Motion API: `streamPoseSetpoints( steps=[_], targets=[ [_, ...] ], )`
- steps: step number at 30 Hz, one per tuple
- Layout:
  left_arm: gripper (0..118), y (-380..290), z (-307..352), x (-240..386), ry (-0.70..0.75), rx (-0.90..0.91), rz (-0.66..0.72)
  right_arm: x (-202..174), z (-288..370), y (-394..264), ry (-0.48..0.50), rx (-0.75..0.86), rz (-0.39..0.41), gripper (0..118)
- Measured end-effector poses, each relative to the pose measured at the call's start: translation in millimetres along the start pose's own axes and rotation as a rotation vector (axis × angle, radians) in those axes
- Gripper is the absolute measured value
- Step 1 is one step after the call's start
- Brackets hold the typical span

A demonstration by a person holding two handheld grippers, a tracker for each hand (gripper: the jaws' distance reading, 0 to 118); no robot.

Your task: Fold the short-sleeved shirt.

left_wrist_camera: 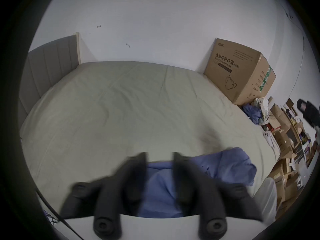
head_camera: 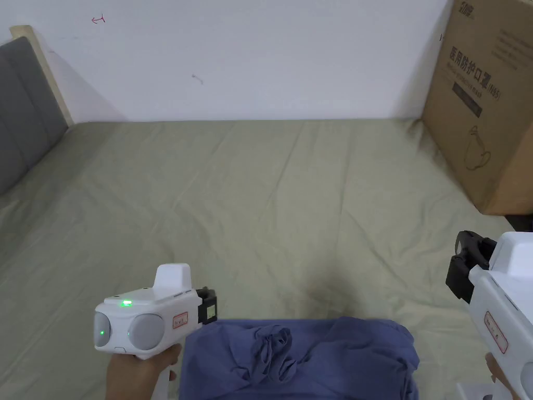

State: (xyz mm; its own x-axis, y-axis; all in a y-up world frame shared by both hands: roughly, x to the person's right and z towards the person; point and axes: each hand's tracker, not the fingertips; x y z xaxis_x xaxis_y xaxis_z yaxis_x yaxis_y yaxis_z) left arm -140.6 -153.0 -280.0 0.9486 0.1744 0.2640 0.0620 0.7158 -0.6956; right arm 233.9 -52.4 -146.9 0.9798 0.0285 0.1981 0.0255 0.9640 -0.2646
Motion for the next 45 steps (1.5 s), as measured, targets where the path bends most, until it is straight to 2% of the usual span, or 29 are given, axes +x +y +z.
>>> streamPoseSetpoints(
  steps=[2, 15, 22, 27, 34, 37, 42, 44, 45],
  targets=[
    [0, -13, -8, 0, 0.008, -0.014, -0.016, -1, 0, -1, 0.004, -0.002, -0.001, 1],
    [0, -81, -75, 61, -0.069, -0.219, -0.1, 9, -1, -7, -0.016, -0.029, 0.002, 1],
    [0, -75, -94, 99, -0.098, -0.236, -0.128, 21, 2, -10, -0.043, -0.035, 0.002, 0],
    [0, -78, -92, 109, -0.101, -0.243, -0.231, 25, 6, -10, -0.059, -0.037, -0.01, 1],
    [0, -44, -37, 69, -0.215, -0.112, -0.095, 20, 6, -6, -0.05, -0.033, -0.004, 1],
    [0, -27, -15, 38, -0.258, -0.111, -0.039, 13, 5, -2, -0.035, -0.025, -0.003, 1],
    [0, -17, -4, -31, -0.288, -0.128, 0.155, -1, 1, 0, -0.005, -0.024, 0.004, 1],
    [7, -18, -7, -53, -0.278, -0.154, 0.202, -6, 0, 0, 0.006, -0.027, 0.008, 1],
    [17, -21, -9, -65, -0.269, -0.165, 0.226, -8, 0, -1, 0.01, -0.029, 0.012, 1]
  ],
)
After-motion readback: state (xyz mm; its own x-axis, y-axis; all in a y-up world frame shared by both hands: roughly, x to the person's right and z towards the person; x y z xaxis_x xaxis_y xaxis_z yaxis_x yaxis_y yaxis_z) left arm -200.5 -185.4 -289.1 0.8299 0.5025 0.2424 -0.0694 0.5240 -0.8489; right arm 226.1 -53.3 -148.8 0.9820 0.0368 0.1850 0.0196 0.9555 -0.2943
